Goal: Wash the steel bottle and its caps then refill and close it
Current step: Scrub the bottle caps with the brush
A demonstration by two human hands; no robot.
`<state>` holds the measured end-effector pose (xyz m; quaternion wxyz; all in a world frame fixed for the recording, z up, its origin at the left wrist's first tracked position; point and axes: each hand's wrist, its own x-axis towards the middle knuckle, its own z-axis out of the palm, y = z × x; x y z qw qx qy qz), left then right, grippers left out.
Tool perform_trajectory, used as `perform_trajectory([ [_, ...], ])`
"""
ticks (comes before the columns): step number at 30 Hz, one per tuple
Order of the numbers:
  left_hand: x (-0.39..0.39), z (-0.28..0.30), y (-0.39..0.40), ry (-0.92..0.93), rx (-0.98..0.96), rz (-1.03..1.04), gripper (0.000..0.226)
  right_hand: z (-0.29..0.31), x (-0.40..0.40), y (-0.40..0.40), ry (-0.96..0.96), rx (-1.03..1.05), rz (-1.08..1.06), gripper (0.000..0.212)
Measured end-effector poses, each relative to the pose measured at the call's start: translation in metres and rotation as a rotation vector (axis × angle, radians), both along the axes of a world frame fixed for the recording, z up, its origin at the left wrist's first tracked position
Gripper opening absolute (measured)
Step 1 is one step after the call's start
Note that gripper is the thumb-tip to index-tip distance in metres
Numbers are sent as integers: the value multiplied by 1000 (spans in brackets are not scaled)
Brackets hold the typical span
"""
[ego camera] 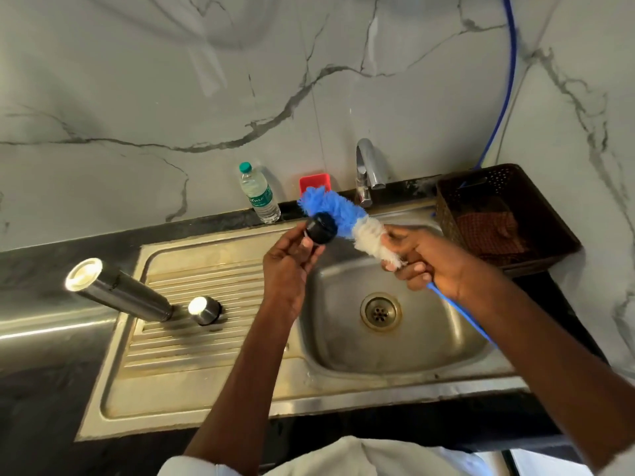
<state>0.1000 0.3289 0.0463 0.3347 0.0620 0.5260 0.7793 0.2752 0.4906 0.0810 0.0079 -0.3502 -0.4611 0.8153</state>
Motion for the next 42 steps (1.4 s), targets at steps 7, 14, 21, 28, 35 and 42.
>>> perform_trajectory([
  [7,6,-18,17,497,-295,324,40,-32,3,-55,228,-743,-86,9],
  [14,2,-19,14,511,-373,-117,67,-22,11,-55,55,-211,-145,14],
  [21,10,-21,13,212,-229,-272,45,-15,3,-65,-94,294,-219,23],
  [28,10,-21,16,-299,12,-8,35,-19,0,-70,-173,757,-143,46],
  [35,17,-18,14,-455,63,43,25,-5,17,-103,-308,1199,46,65],
  [42,7,-15,10,-419,101,73,38,-1,14,-96,-476,1386,215,75],
])
